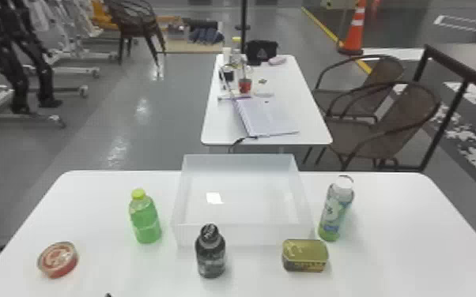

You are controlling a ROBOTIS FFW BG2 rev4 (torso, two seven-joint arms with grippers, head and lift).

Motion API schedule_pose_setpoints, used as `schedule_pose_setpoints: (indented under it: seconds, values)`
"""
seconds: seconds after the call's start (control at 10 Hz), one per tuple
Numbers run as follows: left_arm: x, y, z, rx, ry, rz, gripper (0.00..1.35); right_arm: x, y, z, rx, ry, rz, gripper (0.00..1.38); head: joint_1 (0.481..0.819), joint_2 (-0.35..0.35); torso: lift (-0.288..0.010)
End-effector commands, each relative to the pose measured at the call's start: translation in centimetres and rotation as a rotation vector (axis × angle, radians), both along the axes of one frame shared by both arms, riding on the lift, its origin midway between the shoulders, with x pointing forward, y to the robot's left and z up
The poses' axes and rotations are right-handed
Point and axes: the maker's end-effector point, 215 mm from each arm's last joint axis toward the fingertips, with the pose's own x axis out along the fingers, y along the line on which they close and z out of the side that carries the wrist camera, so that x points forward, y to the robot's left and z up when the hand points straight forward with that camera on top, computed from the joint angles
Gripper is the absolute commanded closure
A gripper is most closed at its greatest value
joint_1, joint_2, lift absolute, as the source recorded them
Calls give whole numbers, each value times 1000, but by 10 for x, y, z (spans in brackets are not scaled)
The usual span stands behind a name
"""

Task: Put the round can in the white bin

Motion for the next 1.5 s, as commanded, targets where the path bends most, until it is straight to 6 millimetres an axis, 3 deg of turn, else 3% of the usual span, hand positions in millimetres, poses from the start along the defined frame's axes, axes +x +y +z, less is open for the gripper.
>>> schedule_pose_setpoints:
  seconds: [0.0,0.2,0.4,0.7,1.0,1.4]
  values:
    - [-1,1,-2,-3,4,10,131,2,2,-1,9,1,-6,51,549,0,-100]
    - [1,8,-6,-4,19,42,131,1,2,-2,11,4,-7,51,549,0,-100]
    - [15,16,-7,20,44,58,131,3,1,-2,14,3,-9,51,549,0,-100]
    - [40,39,-13,38,107,118,131,3,1,-3,13,4,-9,51,549,0,-100]
    - [46,62,-24,21,161,189,131,2,3,-5,19,8,-11,51,549,0,-100]
    - [62,69,-26,-9,176,215,131,2,2,-6,23,11,-14,51,549,0,-100]
